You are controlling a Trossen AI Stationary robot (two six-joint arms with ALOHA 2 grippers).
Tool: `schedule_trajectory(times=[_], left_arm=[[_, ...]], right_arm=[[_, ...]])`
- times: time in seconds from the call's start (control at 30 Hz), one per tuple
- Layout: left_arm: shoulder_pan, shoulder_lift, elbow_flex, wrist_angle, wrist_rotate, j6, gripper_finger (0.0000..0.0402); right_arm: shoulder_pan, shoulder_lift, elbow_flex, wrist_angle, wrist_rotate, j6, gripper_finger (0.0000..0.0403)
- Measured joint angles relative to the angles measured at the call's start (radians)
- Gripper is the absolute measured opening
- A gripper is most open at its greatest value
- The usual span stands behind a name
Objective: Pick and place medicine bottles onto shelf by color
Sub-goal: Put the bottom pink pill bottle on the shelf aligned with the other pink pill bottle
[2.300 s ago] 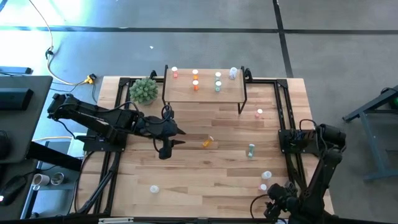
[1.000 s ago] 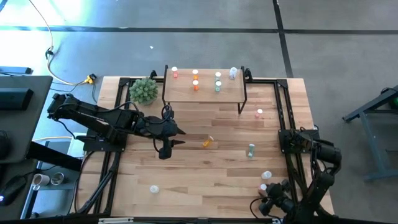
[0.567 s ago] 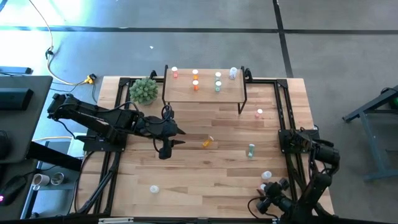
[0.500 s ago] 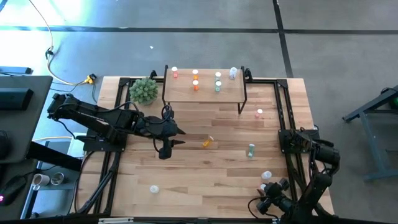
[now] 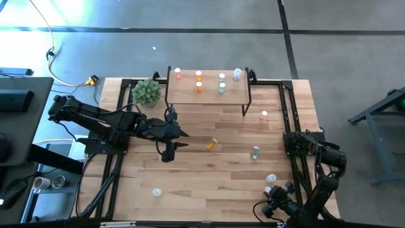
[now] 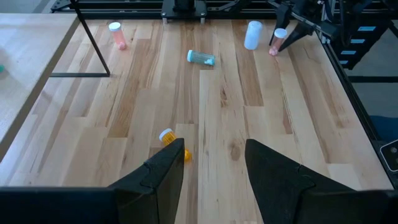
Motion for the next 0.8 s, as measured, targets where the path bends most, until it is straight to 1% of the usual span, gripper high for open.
schedule_trajectory(times=[0.1,0.37,0.57,0.8], left_arm=[[0.000,0.000,0.000,0.000,0.000,0.000,0.0161],[0.000,0.000,0.000,0.000,0.000,0.000,0.0161],[0.000,0.000,0.000,0.000,0.014,0.000,0.0161],[0.000,0.000,0.000,-0.006,0.062,0.005,0.0161]], right_arm=[[0.000,0.000,0.000,0.000,0.000,0.004,0.0089],[-0.008,0.000,0.002,0.000,0.000,0.019,0.0086],[-0.059,-0.001,0.057,-0.026,0.016,-0.008,0.0086],[-0.145,-0.002,0.156,-0.092,0.019,-0.149,0.0085]])
